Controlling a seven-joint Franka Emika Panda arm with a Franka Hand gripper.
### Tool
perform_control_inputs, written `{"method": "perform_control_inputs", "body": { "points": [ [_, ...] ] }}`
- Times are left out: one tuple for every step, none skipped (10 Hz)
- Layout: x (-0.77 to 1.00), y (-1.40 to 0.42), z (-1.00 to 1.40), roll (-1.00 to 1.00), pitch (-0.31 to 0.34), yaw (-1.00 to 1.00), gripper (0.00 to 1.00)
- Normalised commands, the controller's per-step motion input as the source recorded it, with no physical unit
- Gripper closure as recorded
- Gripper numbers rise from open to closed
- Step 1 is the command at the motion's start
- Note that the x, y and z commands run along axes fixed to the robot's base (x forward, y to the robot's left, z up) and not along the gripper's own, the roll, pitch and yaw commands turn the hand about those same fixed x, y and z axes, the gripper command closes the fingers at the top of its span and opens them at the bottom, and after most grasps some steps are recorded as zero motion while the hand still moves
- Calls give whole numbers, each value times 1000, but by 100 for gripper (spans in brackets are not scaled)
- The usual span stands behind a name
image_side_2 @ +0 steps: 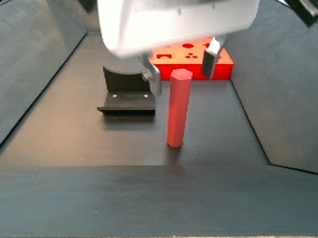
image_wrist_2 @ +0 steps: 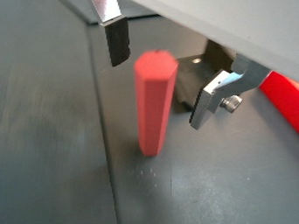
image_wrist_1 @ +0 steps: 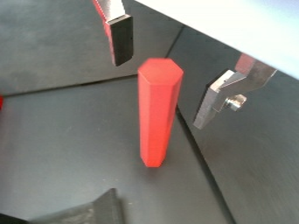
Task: Pick up the hexagon object. Move up. Move to above the board. Insert the hexagon object.
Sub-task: Pick up the hexagon object.
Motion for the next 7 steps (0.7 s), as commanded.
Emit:
{"method": "perform_control_inputs", "body": {
  "points": [
    [0, 0, -231, 71, 0, 734, 0],
    [0, 0, -180, 177, 4, 571, 0],
    [23, 0, -154, 206, 54, 477, 0],
    [0, 0, -180, 111, 17, 300, 0],
    [0, 23, -143, 0, 0, 103, 0],
    [-111, -9, 0, 0, 0, -20, 0],
    [0, 0, 0, 0, 0, 0, 0]
  ]
}}
